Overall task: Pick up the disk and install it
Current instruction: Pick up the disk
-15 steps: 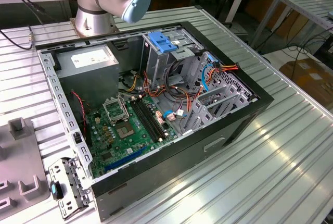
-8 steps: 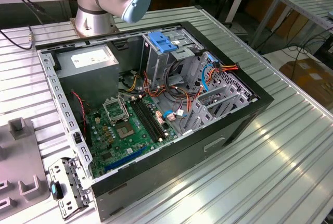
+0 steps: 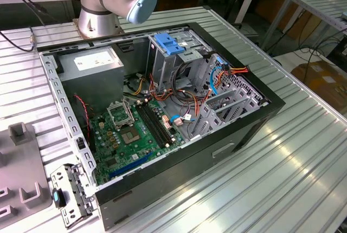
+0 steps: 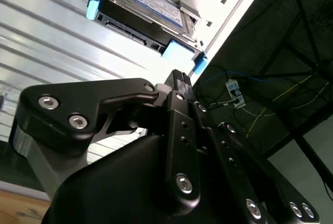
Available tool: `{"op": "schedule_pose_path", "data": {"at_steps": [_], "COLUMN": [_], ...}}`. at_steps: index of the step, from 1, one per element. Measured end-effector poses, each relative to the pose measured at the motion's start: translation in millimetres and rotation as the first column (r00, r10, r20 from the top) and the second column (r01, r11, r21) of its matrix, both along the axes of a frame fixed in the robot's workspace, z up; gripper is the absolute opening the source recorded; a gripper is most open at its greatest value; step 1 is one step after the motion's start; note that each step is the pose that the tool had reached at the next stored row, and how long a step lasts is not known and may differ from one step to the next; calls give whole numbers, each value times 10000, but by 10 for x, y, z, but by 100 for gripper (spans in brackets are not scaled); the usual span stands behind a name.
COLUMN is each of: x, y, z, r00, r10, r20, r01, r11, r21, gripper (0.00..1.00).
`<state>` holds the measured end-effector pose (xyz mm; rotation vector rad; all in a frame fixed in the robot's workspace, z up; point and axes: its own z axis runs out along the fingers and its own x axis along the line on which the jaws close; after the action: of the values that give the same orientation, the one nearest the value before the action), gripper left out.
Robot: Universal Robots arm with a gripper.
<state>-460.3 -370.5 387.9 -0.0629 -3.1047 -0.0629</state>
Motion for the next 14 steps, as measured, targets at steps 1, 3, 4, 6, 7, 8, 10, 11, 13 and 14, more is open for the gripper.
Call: {"op": "schedule_pose_path", "data": {"at_steps": [1,3,4,6,7,8,10,11,13,14], "x": [0,0,0,0,0,0,0,0,0,0], "y": [0,0,0,0,0,0,0,0,0,0], "z": [0,0,0,0,0,0,0,0,0,0], "r00": [9999,9993,9989,9980,9976,9971,9954,9940,9912,9902], "r10": [130,368,478,632,694,767,955,1092,1325,1398], "r20": [1,1,0,0,0,0,0,0,0,0], "r01": [-130,-368,-478,-632,-694,-767,-955,-1092,-1325,-1398], "r11": [9999,9993,9989,9980,9976,9971,9954,9940,9912,9902], "r21": [0,0,0,0,0,0,0,0,0,0], "gripper": [11,11,11,11,11,11,11,11,11,11]}}
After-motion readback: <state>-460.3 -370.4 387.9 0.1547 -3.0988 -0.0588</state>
